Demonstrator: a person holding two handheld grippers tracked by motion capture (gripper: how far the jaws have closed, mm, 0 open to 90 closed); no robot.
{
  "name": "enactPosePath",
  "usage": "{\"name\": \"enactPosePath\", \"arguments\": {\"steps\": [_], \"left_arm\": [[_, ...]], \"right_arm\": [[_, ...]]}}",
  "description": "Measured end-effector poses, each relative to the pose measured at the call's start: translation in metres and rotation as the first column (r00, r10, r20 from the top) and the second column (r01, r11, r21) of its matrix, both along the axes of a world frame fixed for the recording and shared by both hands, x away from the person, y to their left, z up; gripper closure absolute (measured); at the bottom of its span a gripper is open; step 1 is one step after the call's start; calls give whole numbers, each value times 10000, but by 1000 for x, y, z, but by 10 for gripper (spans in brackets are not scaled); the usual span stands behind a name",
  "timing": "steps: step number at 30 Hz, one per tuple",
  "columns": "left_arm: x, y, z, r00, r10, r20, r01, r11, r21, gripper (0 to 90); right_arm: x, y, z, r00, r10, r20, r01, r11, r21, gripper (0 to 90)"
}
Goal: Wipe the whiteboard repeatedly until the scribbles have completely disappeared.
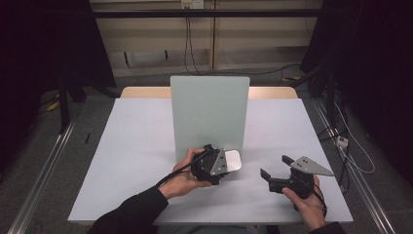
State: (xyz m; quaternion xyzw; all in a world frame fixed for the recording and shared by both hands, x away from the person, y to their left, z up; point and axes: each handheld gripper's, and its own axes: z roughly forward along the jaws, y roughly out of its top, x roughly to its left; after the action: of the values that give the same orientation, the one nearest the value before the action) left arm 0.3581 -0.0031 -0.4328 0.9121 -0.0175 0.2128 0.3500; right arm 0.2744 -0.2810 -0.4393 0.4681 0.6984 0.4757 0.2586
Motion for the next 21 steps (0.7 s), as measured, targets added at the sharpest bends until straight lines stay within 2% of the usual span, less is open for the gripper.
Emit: {"name": "enactPosePath", "arguments": {"steps": [4,6,8,10,13,14,17,21], "left_arm": [[3,2,8,9999,133,98,-131,9997,-189,312],[7,5,16,9994,341,86,-335,9978,-578,312],[10,7,26,9987,478,204,-462,9962,-737,312],[14,10,37,9969,716,314,-681,9925,-1011,312],[22,20,51,9946,1031,122,-994,9795,-1755,312],[24,22,52,9945,1042,101,-1005,9772,-1869,312],[20,19,49,9947,962,357,-897,9841,-1533,312],[17,9,40,9971,663,365,-616,9913,-1167,312]], "right_arm": [[0,0,0,10000,-3,10,3,10000,-12,62],[1,0,0,10000,-1,35,1,10000,-24,62],[1,0,0,10000,-19,-12,19,10000,-1,62],[1,0,0,10000,-8,5,8,10000,-6,62],[0,0,0,10000,5,13,-5,10000,26,61],[0,0,0,10000,22,32,-22,10000,2,61],[1,0,0,10000,9,31,-10,10000,14,62],[0,0,0,10000,3,33,-3,10000,16,61]]}}
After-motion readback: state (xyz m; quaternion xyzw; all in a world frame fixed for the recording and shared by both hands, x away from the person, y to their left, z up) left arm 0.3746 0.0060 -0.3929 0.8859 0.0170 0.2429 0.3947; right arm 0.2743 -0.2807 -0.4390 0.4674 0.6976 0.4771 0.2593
